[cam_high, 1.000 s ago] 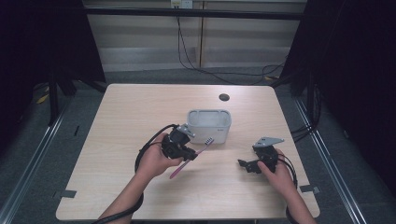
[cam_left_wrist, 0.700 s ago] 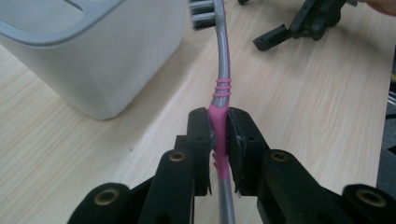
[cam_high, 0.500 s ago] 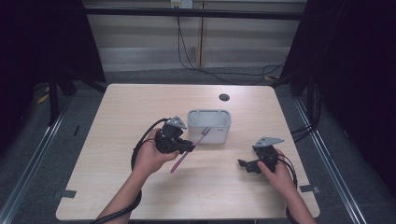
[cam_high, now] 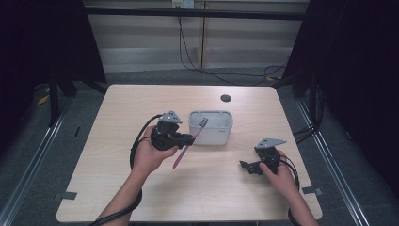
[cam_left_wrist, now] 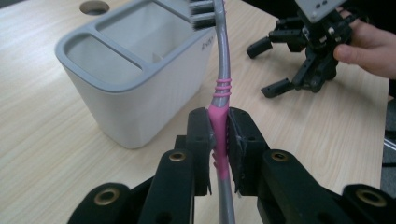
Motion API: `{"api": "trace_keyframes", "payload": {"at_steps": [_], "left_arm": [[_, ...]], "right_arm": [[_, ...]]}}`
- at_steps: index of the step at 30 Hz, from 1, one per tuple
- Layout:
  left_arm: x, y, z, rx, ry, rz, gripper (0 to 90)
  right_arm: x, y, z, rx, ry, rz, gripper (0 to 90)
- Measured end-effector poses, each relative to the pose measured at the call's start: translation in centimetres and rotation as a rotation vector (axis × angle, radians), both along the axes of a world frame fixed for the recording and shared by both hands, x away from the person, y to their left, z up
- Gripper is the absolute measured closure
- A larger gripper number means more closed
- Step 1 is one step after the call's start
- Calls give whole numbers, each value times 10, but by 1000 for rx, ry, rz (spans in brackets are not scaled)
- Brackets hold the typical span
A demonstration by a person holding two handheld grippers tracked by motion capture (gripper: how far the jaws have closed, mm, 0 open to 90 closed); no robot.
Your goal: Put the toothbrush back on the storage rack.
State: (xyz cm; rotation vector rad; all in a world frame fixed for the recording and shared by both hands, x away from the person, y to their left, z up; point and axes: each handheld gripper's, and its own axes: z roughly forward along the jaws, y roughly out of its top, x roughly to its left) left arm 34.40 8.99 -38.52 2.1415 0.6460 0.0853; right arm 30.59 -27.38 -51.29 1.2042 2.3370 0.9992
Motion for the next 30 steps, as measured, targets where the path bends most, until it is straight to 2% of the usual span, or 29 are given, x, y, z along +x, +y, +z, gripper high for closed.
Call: {"api": "trace_keyframes", "payload": {"at_steps": [2, 8, 13, 20, 30], "left_arm": [[2, 2, 2, -29, -3, 19, 798], [4, 4, 7, -50, -21, 44, 798], [6, 5, 12, -99, -48, 84, 798], [10, 4, 17, -127, -85, 113, 798], [14, 2, 18, -173, -99, 141, 797]], "right_arm": [[0, 0, 0, 0, 0, 1, 94], [0, 0, 0, 0, 0, -1, 94], [0, 0, 0, 0, 0, -1, 94], [0, 0, 0, 0, 0, -1, 94], [0, 0, 0, 2, 1, 0, 94]]}}
